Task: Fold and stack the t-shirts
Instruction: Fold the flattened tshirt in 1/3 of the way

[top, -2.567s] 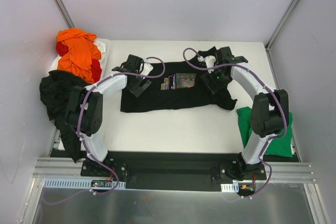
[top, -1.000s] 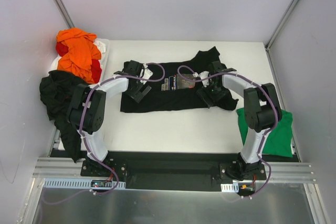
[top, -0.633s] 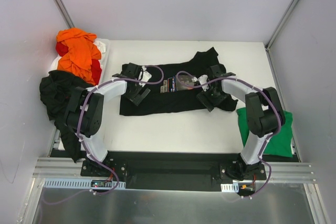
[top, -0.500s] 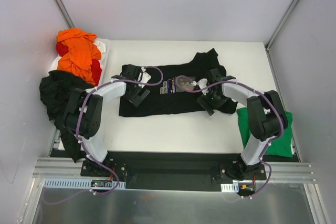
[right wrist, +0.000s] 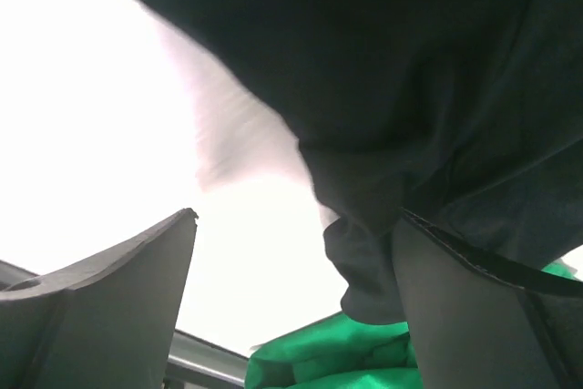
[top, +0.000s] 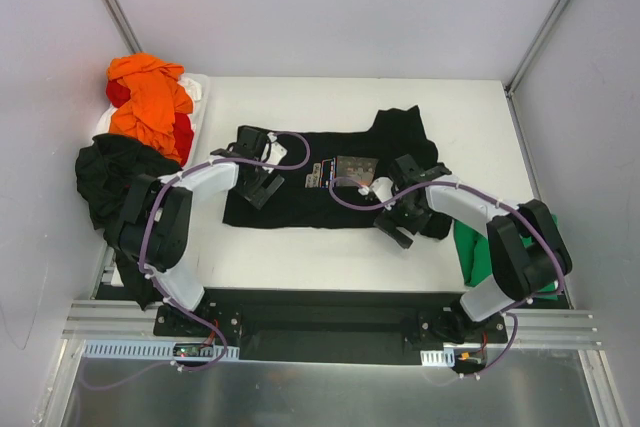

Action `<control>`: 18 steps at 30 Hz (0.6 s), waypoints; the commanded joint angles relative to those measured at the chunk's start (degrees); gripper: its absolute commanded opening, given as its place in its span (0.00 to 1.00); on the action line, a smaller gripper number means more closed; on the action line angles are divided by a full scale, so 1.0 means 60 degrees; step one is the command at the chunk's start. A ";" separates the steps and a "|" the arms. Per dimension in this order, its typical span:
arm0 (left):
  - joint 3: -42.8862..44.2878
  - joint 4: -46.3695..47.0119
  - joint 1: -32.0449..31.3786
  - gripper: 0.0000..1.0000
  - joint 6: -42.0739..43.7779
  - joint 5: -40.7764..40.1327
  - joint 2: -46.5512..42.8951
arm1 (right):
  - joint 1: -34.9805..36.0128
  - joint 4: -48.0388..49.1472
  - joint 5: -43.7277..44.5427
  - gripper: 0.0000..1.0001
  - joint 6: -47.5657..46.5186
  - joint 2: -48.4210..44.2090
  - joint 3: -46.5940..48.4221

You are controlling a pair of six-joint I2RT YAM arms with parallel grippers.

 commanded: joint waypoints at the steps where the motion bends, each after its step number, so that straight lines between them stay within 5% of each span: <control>1: -0.0864 -0.1066 -0.0217 0.99 -0.0161 -0.0141 -0.0003 | 0.0451 -0.0500 -0.0200 0.89 -0.0307 -0.0702 -0.0398; 18: -0.2506 -0.1344 -0.0861 0.99 -0.0132 -0.0127 -0.1671 | 0.1271 -0.1291 -0.1166 0.91 -0.1054 -0.2518 -0.1775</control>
